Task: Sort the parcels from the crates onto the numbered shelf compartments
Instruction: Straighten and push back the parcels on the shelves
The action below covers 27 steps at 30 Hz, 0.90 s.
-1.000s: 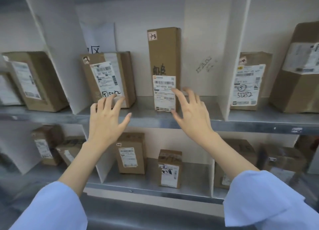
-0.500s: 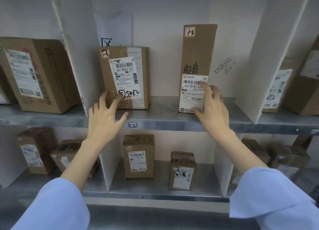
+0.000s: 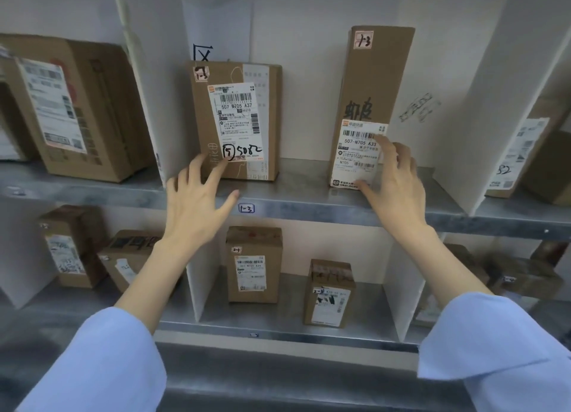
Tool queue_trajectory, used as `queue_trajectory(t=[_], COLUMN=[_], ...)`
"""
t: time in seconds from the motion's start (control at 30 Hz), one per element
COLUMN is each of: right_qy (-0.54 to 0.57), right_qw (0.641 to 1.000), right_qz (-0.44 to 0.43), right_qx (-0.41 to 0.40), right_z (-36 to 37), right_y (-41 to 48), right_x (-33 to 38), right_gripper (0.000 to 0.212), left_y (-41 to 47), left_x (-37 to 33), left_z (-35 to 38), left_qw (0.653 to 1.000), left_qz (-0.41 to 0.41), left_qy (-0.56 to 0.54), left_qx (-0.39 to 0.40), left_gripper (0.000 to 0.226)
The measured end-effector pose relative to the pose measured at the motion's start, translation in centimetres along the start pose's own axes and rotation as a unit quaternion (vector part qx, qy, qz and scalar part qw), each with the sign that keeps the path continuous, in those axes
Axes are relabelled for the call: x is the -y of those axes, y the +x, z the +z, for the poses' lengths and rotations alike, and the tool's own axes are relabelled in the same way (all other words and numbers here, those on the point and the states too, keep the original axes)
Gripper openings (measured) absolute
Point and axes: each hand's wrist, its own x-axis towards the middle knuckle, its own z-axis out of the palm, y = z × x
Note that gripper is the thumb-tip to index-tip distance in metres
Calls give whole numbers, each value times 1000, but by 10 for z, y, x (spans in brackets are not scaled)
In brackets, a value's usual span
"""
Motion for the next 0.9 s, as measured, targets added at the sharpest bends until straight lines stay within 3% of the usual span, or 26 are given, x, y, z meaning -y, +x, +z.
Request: queue_trajectory(t=[0.27,0.4,0.7,0.9], right_qy=[-14,-11,-8,-23], right_qw=[994,994,995,989], right_qz=[-57,-83,-100,-39], right_qx=[-93,-69,-12,139], right_z=[4,20,78,121], right_y=[-75,-113,-161,-189], right_x=[-2,-14,-35,-53], right_gripper=[54,55,43,68], left_y=[-46,-82,-131,-127], left_x=[-21,-39,-34,-19], left_z=[10,32,110,153], left_qw=[995,988,995,992], left_qz=[37,83,85,25], left_qy=[-24,-32,-43,9], left_qx=[-92,-127,-16,124], left_gripper=[62,61,55,59])
